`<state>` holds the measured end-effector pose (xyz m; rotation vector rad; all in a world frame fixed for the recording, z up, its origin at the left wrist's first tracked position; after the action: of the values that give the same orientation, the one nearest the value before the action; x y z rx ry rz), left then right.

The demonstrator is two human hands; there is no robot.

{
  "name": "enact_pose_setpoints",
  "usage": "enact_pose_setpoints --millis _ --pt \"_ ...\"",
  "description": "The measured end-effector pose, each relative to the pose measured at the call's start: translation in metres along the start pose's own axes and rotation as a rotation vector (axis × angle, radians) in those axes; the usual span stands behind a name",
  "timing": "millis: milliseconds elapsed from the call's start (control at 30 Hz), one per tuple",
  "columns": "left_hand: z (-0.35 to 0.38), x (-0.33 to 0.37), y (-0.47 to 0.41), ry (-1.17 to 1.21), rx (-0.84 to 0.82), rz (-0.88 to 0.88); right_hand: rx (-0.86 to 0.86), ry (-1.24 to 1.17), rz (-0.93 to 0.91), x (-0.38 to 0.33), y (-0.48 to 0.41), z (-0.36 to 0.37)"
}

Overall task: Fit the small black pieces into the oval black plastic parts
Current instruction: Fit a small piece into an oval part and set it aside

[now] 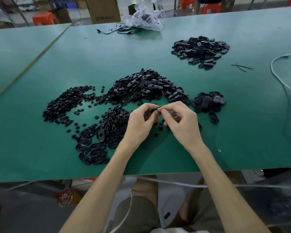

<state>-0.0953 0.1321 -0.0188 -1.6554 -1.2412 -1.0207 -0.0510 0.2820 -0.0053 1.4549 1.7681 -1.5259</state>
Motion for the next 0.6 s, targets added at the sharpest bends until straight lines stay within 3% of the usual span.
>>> enact_pose_setpoints --millis 167,400,600 --pt "0.0 0.006 0.001 0.011 0.011 0.041 0.071 0.0 0.001 -0.003 0.0 -0.006" --pt "-0.006 0.006 0.001 -0.062 0.069 0.063 0.508 -0.028 0.234 0.02 0.008 -0.041" --pt "-0.007 0.003 0.002 -0.09 0.103 0.029 0.534 -0.041 0.36 0.032 0.011 -0.044"
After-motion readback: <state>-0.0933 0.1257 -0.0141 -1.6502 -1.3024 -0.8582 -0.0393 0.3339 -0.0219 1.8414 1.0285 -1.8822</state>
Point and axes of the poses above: each hand's wrist, its own y-axis away from the middle knuckle, its own z-axis out of the palm, x = y × z, the point moved 7 cm from there along -y, towards the middle knuckle, and after that the axes turned 7 degrees about -z, right-handed, at the moved point
